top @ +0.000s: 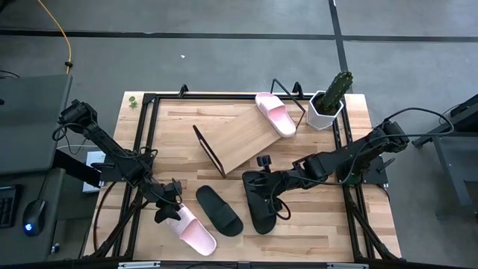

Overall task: Pick and place slides into the shelf
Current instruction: Put the pink slide on the shelf

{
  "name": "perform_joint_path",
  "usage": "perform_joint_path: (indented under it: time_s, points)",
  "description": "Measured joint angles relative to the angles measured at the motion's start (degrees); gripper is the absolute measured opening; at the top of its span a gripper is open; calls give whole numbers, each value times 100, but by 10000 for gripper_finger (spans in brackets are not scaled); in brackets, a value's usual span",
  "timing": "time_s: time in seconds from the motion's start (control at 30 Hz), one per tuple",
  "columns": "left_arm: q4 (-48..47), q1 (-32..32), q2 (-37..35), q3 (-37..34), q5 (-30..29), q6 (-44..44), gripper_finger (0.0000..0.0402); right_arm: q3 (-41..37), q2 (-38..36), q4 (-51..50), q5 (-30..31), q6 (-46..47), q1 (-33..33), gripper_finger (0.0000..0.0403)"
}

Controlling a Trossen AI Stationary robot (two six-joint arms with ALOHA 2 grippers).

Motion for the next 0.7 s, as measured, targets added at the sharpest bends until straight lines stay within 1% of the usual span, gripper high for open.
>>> perform_joint_path:
  time_s: [0.1, 0.2, 0.47, 0.7]
  points:
    - [-1, 0, 0, 0, -6, 6, 185, 0, 0, 0, 2, 0, 0, 108]
    - [2, 0, 53, 2, -67, 7, 163, 0, 0, 0, 2, 0, 0, 108]
    - [85, 4, 370, 4, -21, 15, 86, 0, 0, 3, 4, -1, 0, 108]
    - [295, 11, 411, 4, -15, 198, 16, 0, 0, 4, 5, -2, -2, 108]
